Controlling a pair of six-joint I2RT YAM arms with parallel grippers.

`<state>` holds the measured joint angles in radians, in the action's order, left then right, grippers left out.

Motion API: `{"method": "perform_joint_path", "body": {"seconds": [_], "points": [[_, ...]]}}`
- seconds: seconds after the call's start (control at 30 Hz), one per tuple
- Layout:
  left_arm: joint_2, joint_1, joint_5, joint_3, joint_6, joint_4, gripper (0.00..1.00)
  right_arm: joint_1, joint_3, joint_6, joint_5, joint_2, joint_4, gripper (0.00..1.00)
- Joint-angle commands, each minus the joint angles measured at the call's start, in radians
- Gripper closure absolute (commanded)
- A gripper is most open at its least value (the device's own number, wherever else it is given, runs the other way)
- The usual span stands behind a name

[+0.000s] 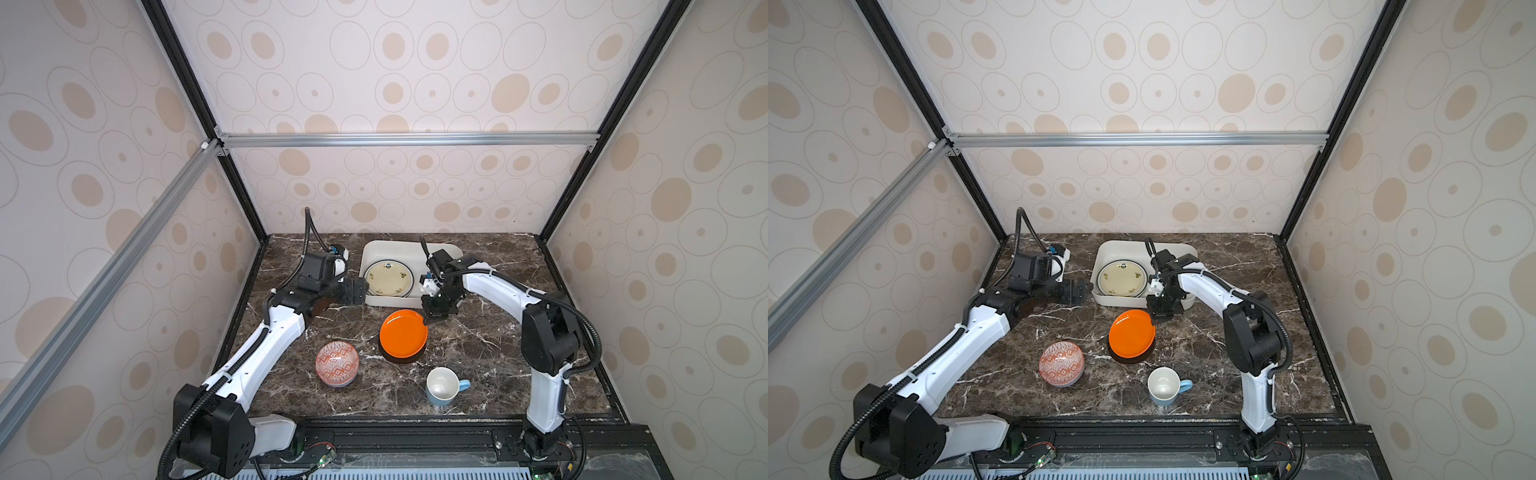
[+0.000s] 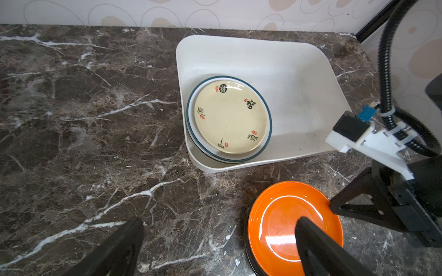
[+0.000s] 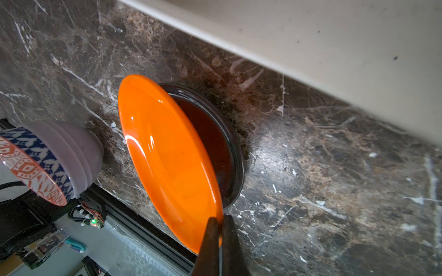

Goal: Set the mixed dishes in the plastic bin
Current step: 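Tilt the orange plate up on edge and lift it with the right gripper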

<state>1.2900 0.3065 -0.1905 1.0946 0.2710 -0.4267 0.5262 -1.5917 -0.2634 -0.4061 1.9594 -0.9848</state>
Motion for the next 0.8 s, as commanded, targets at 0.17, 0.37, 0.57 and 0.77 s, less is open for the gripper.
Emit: {"method": "perform_joint_path", "body": {"seconds": [0.17,0.37,0.57,0.77], "points": [[0.029,-0.038,0.048,0.108,-0.073,-0.045,0.01,-0.001,-0.079,0.028,-0.111,-0.088,-0.074,1.0],[0.048,-0.092,0.057,0.177,-0.1,-0.069,0.01,-0.014,-0.156,0.023,-0.131,-0.093,-0.09,1.0],[0.089,-0.107,0.056,0.23,-0.097,-0.062,0.01,-0.032,-0.279,0.005,-0.148,-0.019,-0.071,1.0],[0.148,-0.115,0.042,0.31,-0.1,-0.053,0.01,-0.068,-0.475,-0.006,-0.16,0.126,-0.077,1.0]]}}
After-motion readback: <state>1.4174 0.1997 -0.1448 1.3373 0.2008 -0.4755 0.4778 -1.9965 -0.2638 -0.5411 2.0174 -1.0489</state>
